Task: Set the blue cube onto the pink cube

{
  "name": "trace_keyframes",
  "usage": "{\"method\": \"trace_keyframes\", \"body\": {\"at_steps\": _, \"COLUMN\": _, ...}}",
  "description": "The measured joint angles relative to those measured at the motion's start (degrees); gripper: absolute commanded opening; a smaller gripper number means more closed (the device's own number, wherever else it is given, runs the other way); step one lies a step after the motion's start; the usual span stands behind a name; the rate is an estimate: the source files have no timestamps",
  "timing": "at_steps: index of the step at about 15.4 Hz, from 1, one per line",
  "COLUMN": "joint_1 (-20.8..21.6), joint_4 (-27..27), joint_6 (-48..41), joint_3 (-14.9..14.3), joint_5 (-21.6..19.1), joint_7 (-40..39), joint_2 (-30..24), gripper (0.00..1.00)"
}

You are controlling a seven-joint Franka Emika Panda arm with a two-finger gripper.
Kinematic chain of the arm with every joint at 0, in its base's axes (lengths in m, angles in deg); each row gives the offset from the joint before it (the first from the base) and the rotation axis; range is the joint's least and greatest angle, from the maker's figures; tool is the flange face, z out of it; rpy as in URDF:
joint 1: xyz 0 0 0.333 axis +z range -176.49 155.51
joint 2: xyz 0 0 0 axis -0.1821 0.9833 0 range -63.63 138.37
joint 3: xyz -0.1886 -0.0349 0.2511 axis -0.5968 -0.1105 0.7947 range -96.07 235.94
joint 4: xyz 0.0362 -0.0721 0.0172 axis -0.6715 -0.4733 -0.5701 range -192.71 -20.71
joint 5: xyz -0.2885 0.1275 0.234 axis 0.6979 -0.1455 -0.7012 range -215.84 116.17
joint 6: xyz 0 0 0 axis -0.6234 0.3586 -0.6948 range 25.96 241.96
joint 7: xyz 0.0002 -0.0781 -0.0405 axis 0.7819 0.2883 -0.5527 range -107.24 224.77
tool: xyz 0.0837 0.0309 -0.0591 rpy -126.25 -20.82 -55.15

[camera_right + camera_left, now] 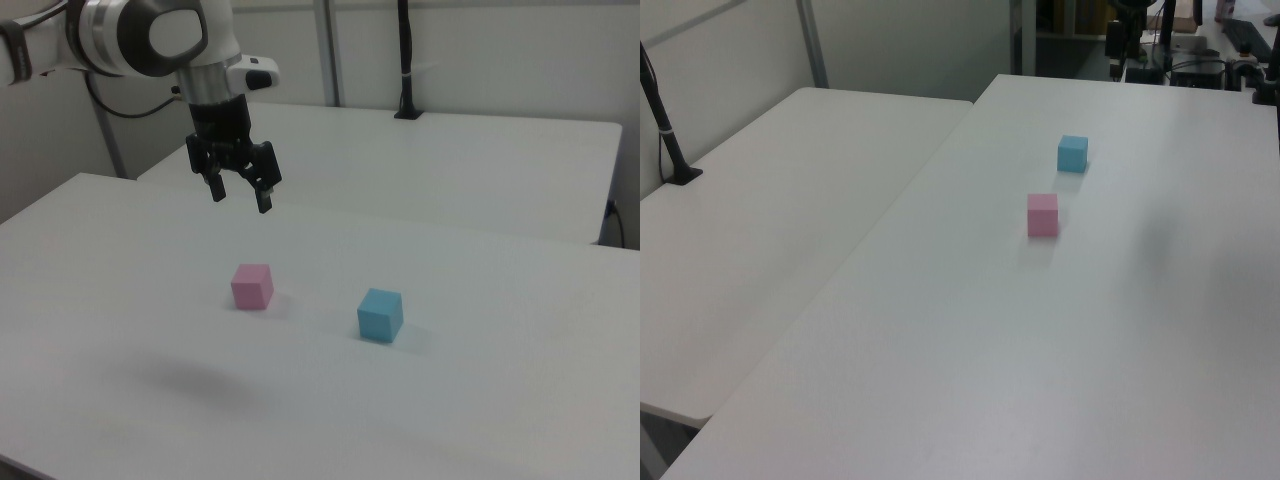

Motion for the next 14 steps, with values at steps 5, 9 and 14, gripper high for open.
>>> {"method": "trace_keyframes", "body": {"at_steps": 5, "joint_1": 0.3, "joint_4": 0.0, "joint_6": 0.0, "joint_3": 0.0, "joint_5": 0.0, "joint_7": 0.0, "joint_2": 0.0, "gripper": 1.00}}
{"method": "trace_keyframes", "body": {"at_steps": 9, "joint_1": 1.1, "joint_4": -0.1, "joint_6": 0.0, "joint_3": 0.0, "joint_5": 0.0, "joint_7": 0.0, "joint_2": 0.1, "gripper": 1.00}}
{"method": "trace_keyframes", "body": {"at_steps": 14, "joint_1": 1.2, "joint_4": -0.1, "joint_6": 0.0, "joint_3": 0.0, "joint_5": 0.0, "joint_7": 0.0, "joint_2": 0.1, "gripper": 1.00}}
